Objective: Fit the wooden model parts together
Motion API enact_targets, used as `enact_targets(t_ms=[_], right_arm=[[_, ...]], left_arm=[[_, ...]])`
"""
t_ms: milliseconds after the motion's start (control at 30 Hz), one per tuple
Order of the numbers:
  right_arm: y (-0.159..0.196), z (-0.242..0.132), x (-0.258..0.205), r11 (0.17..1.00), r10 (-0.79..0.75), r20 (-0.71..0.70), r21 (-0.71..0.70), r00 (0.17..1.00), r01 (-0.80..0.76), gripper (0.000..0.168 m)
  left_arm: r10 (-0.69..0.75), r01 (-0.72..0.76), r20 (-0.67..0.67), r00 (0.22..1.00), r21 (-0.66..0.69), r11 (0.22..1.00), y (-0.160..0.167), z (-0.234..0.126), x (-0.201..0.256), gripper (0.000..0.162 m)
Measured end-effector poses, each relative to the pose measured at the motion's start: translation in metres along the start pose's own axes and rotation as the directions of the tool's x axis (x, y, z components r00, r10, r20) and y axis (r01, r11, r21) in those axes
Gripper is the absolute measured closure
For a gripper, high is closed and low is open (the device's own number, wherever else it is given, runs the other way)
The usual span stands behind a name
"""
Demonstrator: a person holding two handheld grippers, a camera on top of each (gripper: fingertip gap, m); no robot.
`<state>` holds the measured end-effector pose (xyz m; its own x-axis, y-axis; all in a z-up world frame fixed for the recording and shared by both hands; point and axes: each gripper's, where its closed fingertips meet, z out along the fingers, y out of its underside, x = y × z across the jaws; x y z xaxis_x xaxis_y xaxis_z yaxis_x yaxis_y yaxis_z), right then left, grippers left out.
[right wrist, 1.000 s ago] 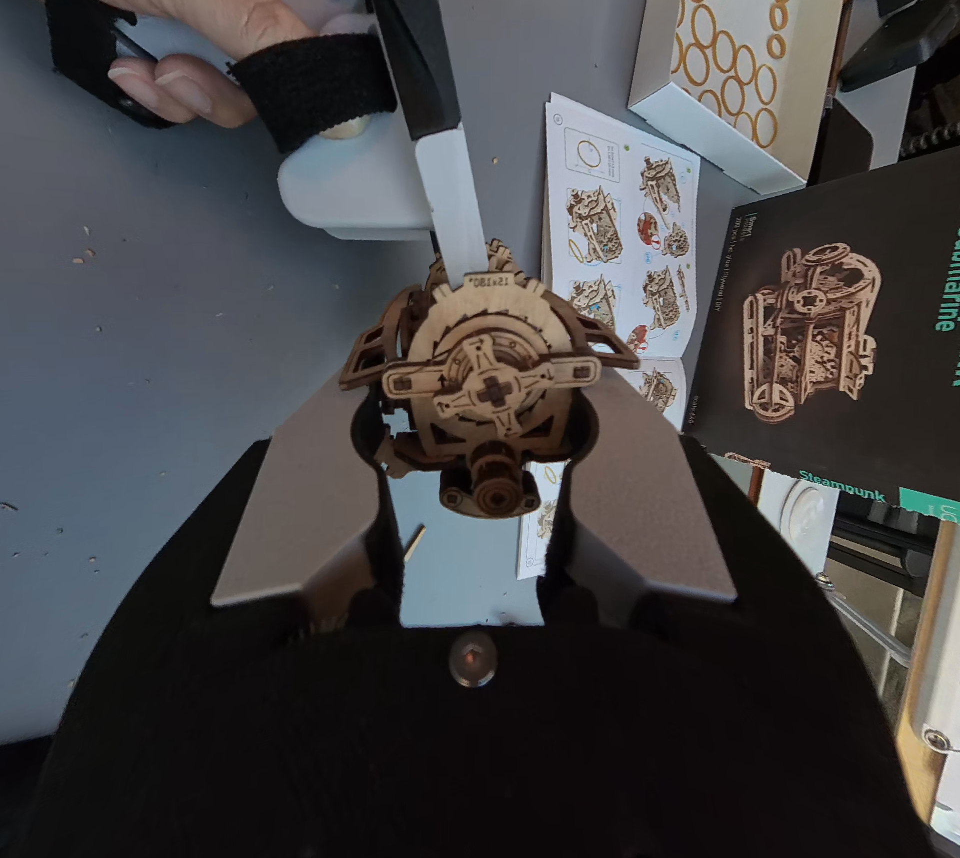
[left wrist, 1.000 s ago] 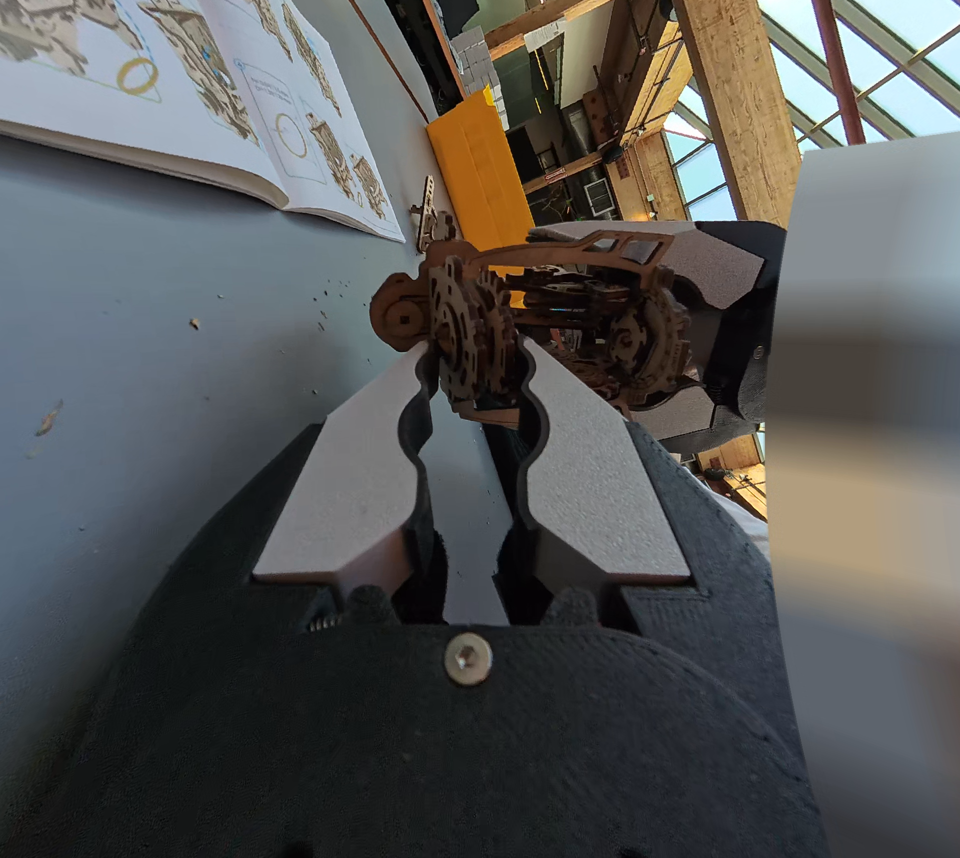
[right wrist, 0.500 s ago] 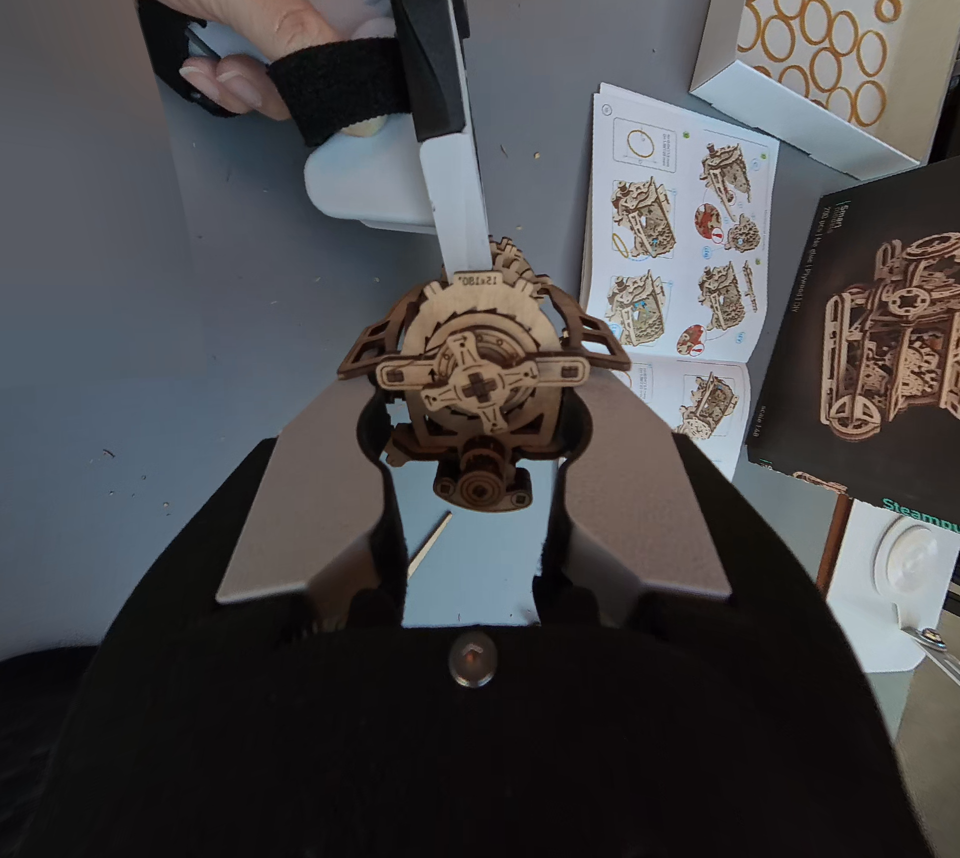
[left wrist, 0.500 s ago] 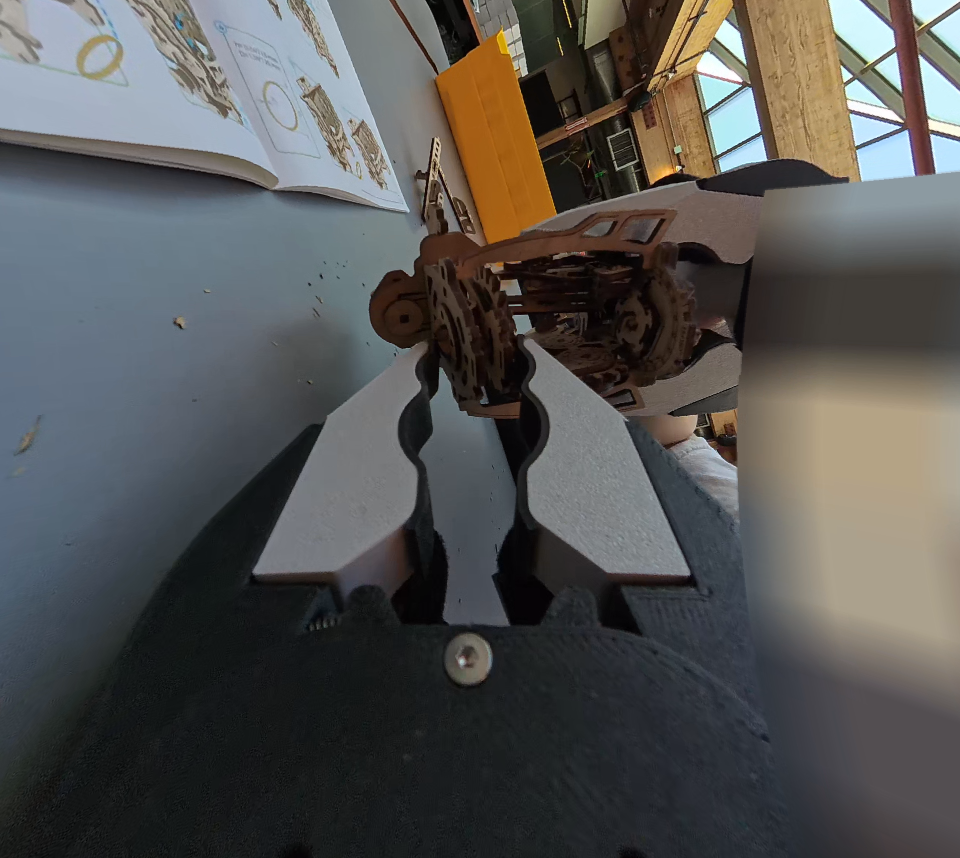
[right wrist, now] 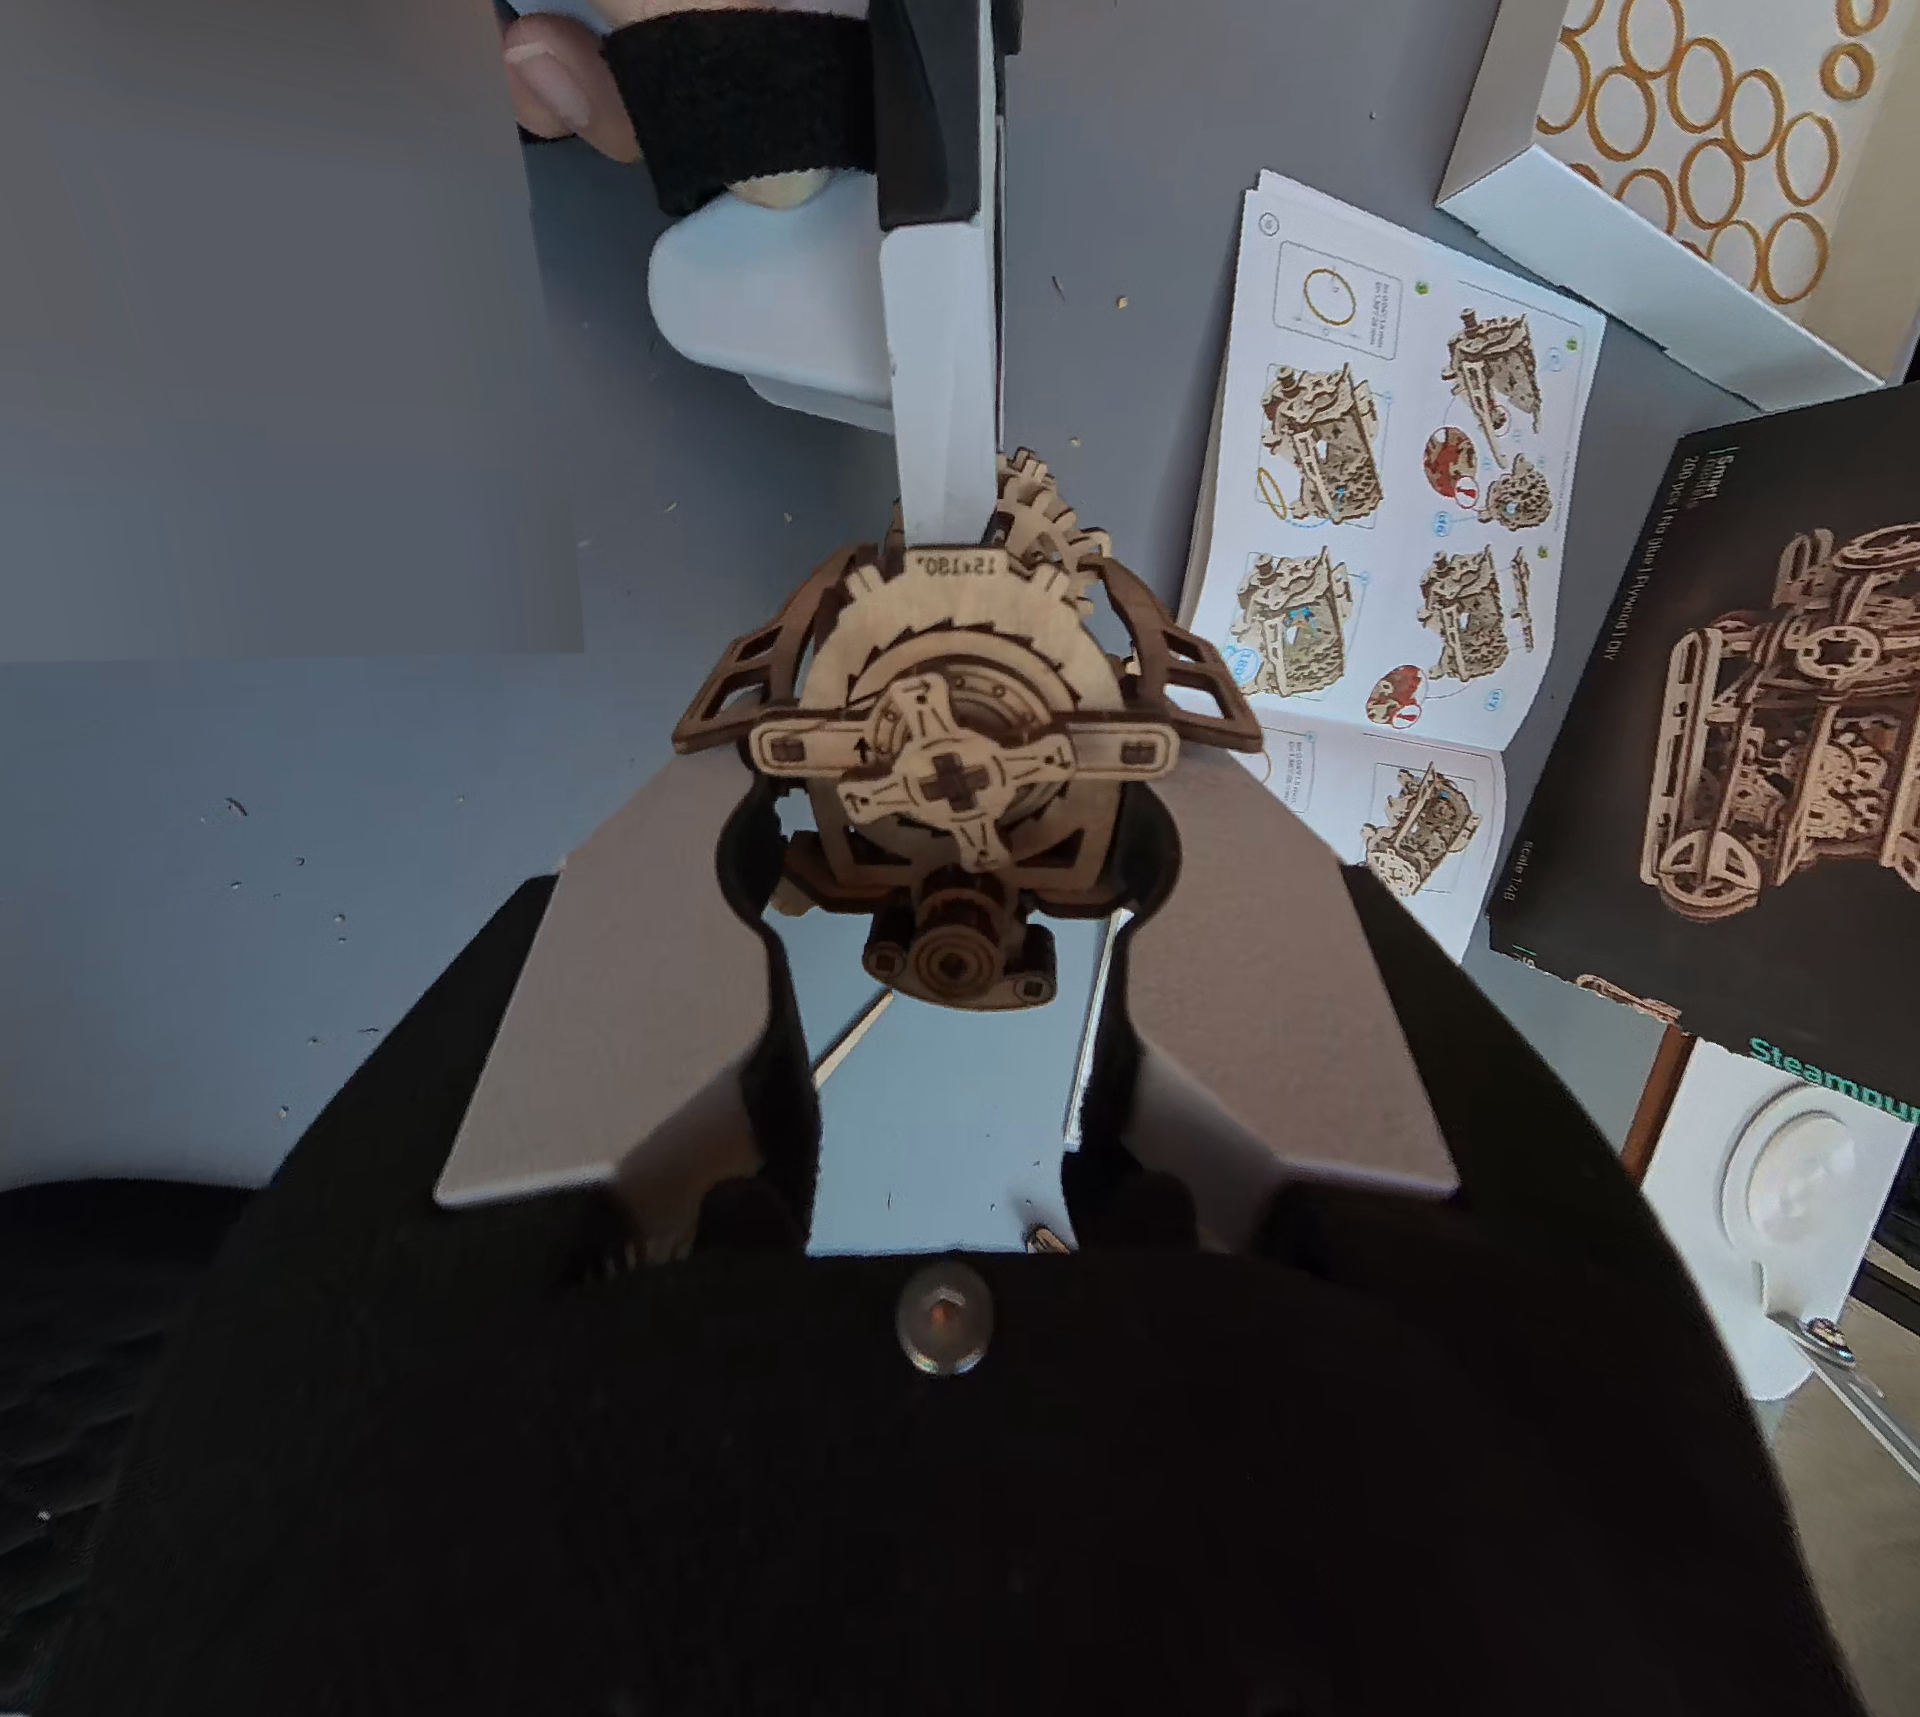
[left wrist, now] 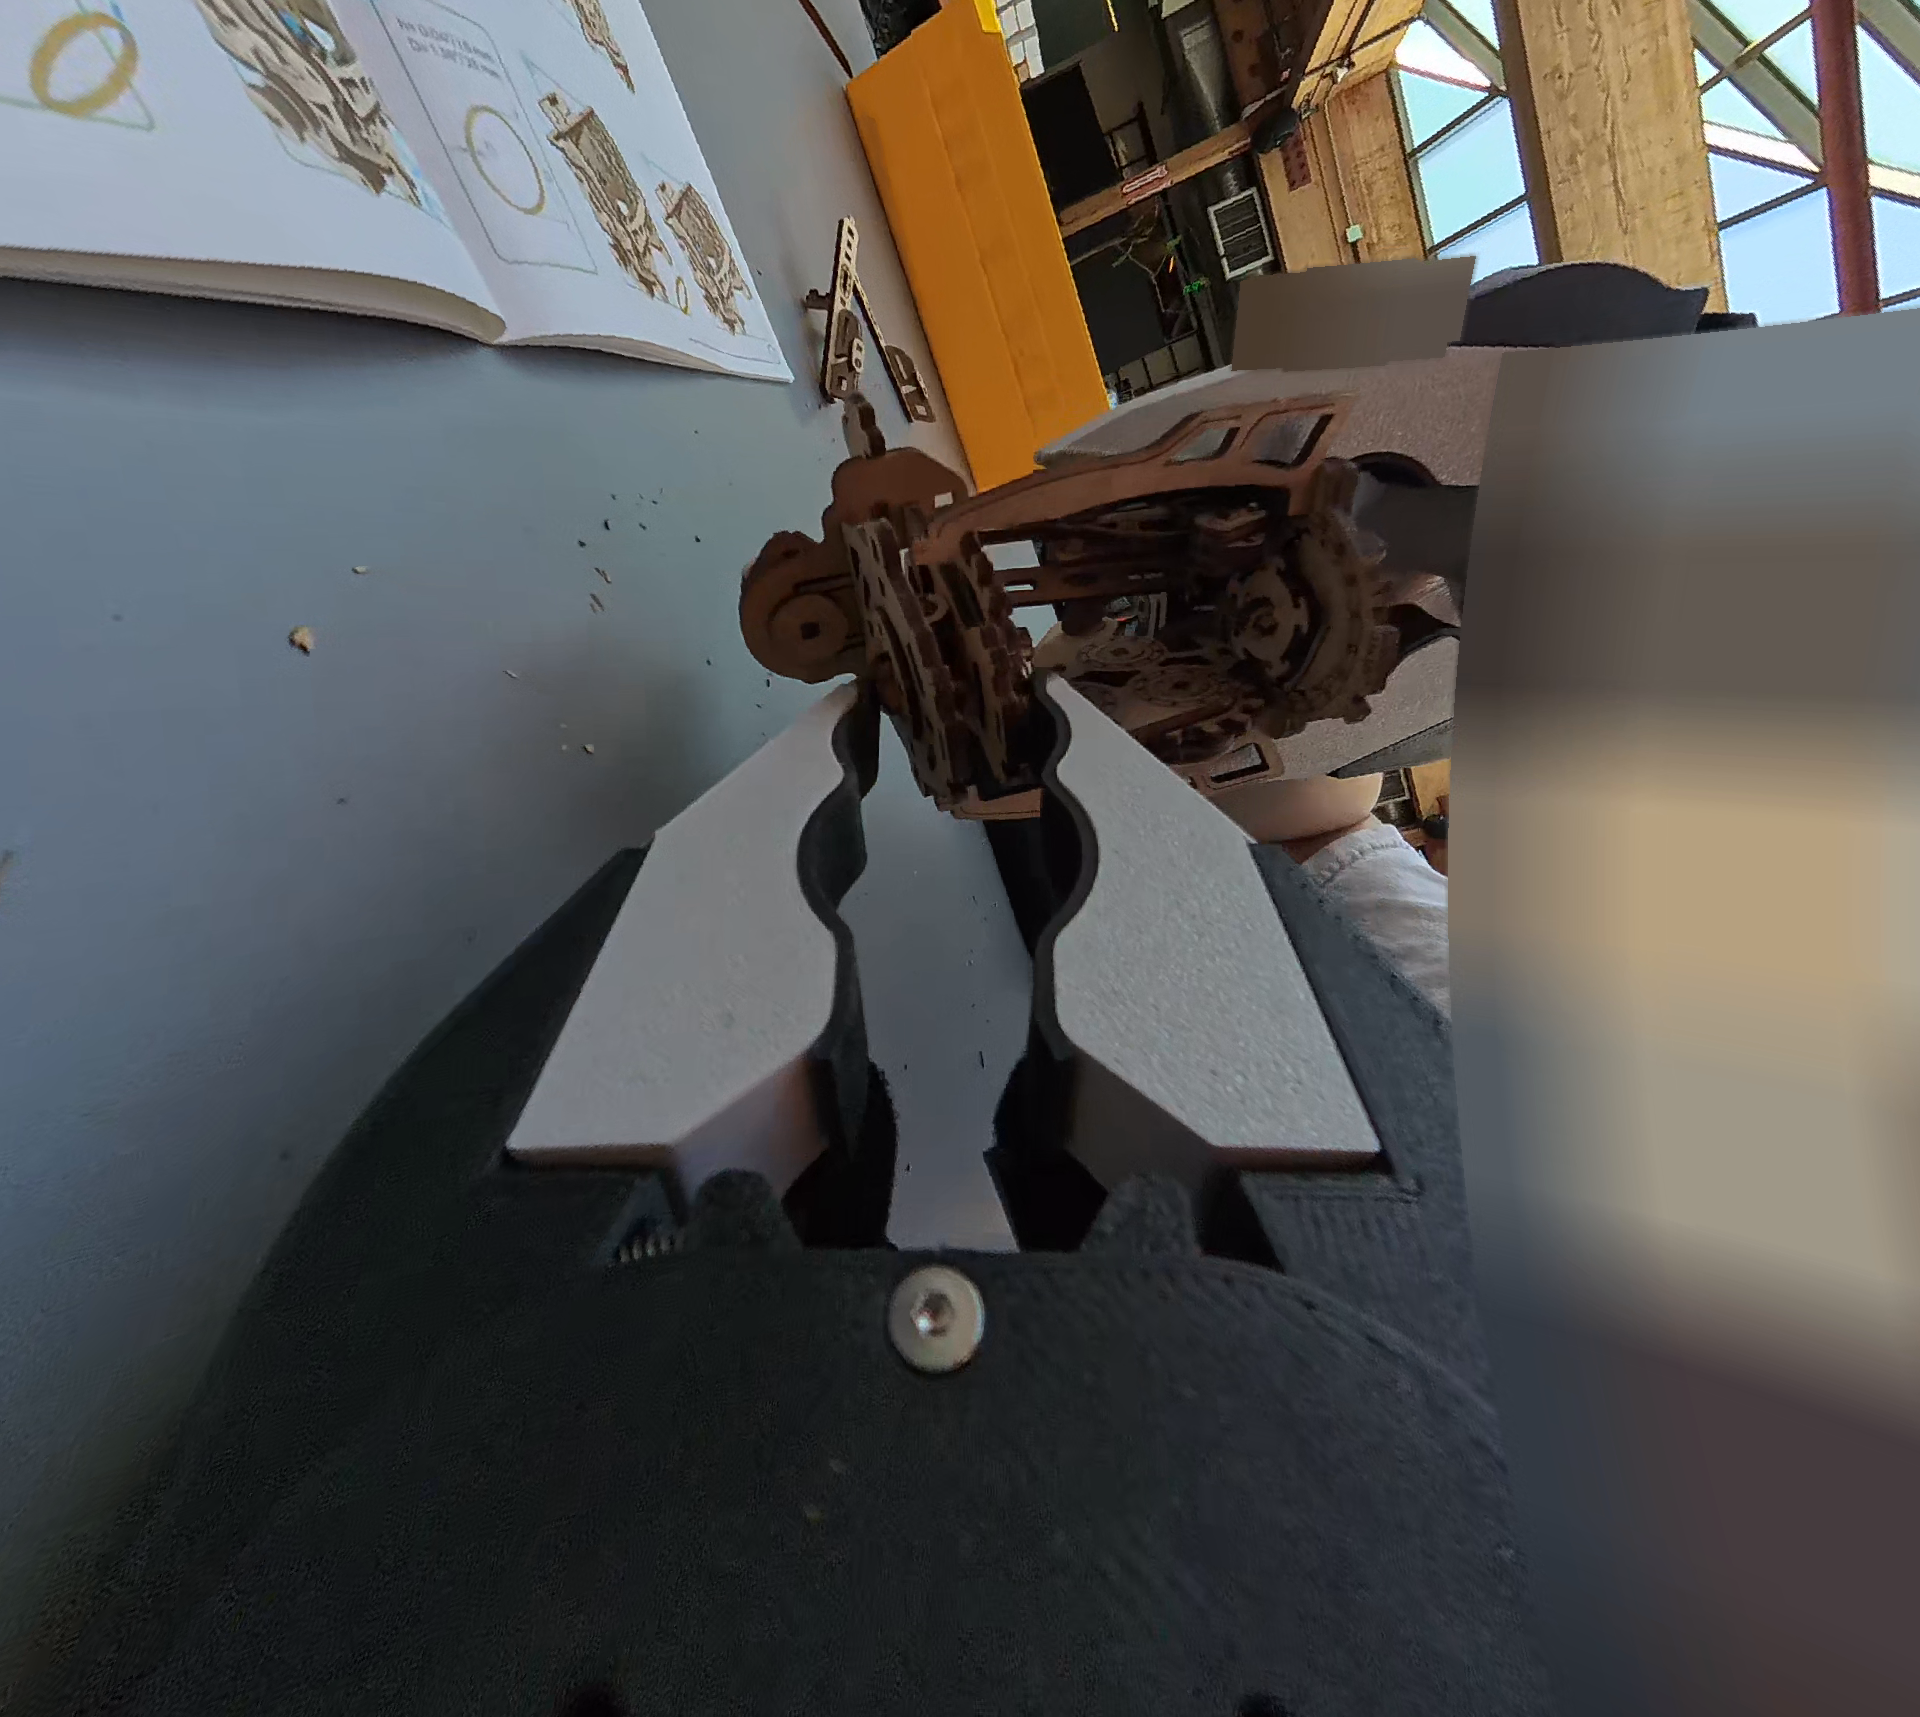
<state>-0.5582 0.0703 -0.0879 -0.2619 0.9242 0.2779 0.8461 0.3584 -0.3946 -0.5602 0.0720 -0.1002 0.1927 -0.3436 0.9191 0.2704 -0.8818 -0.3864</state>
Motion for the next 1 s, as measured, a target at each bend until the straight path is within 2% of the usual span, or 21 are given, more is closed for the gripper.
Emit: enact_targets(t_ms=[300, 433, 600, 1000], right_arm=[[0.003, -0.0012, -0.0047, 0.999, -0.022, 0.061, -0.048, 0.998, 0.024, 0.106], [0.0025, -0.0035, -0.0045, 0.997, -0.035, 0.062, -0.066, 0.997, 0.039, 0.106], [0.0013, -0.0072, -0.0011, 0.998, -0.033, 0.044, -0.052, 0.998, 0.035, 0.107], [-0.0042, -0.0073, 0.0044, 0.984, -0.175, -0.051, -0.039, 0.983, 0.173, 0.108]], left_arm=[[0.098, -0.093, 0.055, 0.994, -0.08, 0.992, 0.0063, 0.0023, -0.0016, 0.136], [0.084, -0.081, 0.036, 0.996, -0.09, 0.993, 0.0069, 0.0032, 0.0, 0.136], [0.074, -0.072, 0.022, 0.997, -0.084, 0.994, 0.0061, 0.0025, 0.0004, 0.137], [0.076, -0.075, 0.013, 0.997, -0.078, 0.994, 0.0043, 0.0005, -0.0004, 0.137]])
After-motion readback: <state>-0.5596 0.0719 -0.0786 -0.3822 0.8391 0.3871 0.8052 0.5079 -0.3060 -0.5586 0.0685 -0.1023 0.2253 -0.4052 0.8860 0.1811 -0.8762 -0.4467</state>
